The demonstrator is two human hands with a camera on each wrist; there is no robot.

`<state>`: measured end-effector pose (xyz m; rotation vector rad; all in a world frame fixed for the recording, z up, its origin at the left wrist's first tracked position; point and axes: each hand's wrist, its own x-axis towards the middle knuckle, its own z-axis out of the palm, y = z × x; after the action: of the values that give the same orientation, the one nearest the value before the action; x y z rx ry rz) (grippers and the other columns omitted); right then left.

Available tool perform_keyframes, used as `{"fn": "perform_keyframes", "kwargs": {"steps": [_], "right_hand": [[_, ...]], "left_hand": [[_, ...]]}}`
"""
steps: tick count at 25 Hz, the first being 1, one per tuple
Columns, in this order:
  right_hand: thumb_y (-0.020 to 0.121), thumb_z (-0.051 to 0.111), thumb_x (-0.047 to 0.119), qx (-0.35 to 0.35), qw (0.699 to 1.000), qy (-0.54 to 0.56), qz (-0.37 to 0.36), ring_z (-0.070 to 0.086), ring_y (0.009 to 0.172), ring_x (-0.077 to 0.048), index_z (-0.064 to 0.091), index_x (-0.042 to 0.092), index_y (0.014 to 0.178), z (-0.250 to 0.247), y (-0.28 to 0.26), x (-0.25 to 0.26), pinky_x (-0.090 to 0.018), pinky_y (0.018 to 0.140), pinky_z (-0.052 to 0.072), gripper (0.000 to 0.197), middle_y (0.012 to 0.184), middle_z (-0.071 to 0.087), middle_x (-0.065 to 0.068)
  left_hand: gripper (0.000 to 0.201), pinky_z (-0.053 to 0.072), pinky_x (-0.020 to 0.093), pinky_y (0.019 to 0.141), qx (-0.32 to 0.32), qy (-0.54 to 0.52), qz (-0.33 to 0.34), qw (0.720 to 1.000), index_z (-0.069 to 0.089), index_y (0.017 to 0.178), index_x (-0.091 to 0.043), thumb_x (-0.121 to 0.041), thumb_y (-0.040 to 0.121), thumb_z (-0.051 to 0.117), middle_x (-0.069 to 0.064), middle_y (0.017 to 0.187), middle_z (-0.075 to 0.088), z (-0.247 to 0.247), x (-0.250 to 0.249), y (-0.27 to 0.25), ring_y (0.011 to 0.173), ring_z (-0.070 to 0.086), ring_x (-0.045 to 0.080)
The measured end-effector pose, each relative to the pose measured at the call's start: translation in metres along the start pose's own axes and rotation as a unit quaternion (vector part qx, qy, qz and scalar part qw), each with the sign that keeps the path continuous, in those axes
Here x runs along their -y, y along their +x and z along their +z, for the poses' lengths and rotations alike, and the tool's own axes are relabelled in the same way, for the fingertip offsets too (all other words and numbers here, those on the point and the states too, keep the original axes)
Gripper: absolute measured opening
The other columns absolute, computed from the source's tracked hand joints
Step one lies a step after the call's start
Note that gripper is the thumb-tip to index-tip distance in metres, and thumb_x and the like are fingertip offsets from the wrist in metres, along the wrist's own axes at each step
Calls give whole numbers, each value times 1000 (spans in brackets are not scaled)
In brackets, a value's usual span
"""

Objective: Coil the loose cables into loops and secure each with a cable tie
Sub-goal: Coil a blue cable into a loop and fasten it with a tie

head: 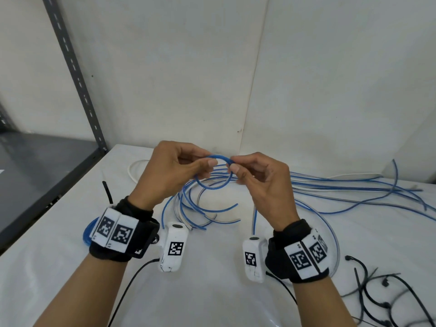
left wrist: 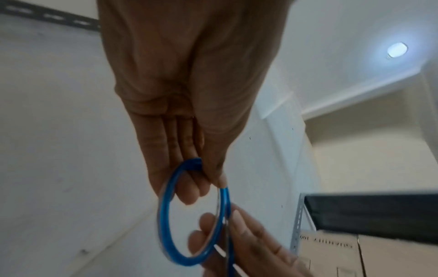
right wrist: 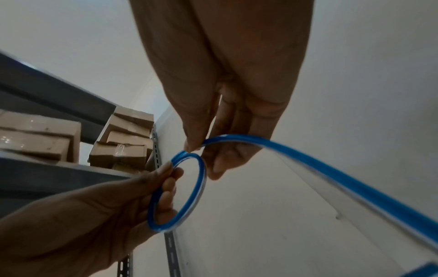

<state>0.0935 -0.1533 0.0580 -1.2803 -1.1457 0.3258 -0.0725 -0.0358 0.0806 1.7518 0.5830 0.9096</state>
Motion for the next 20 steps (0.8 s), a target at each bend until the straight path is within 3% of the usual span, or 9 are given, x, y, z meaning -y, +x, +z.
{"fn": "perform_keyframes", "kwargs": {"steps": [4,7,9,11,13,16,20], "right_hand": [[94,69,8,0,998,55,-2,75,83,-21,75,16,105,-1,0,2,-27,70,56,15,92,78,-6],[93,70,5,65,998,-9,-17,71,77,-17,77,19,99,-10,2,-1,-26,74,53,16,84,77,-1],[93,70,5,112,991,-66,-25,70,78,-8,78,16,97,-10,0,-2,-21,75,51,15,83,76,6],[94,70,7,114,989,-93,-30,69,81,-5,79,15,99,-8,0,-2,-16,73,48,13,87,77,9],[94,70,12,86,994,-65,-17,70,79,-7,79,20,101,-8,0,0,-18,66,49,14,86,77,8],[91,75,17,-3,999,-47,-21,70,74,-14,78,23,95,-10,1,2,-27,64,54,8,82,76,7],[90,76,21,-72,995,-48,-46,69,73,-17,75,23,87,-4,1,2,-33,66,56,4,78,75,7]], "left_hand": [[19,60,26,71,23,-73,-14,997,74,97,-3,-19,88,72,10,77,75,5,-3,-2,70,72,19],[48,60,31,80,155,-37,-100,982,68,87,-3,-48,93,53,9,70,63,10,-3,-3,69,64,20],[55,60,36,79,201,-49,-148,967,63,77,-8,-55,98,42,4,62,45,20,-1,-6,57,51,17],[54,50,30,63,185,-58,-137,971,58,64,-20,-49,106,38,-2,64,26,31,-1,-8,54,31,12],[56,36,24,55,143,-70,-126,979,53,58,-25,-44,108,37,-3,67,19,34,-2,-7,56,22,12],[47,30,24,51,85,-117,-131,981,33,67,-20,-43,108,39,-5,65,16,27,-4,-1,54,19,13],[47,31,24,50,48,-127,-111,984,30,67,-20,-42,108,38,-5,64,15,23,-6,1,55,17,14]]}}
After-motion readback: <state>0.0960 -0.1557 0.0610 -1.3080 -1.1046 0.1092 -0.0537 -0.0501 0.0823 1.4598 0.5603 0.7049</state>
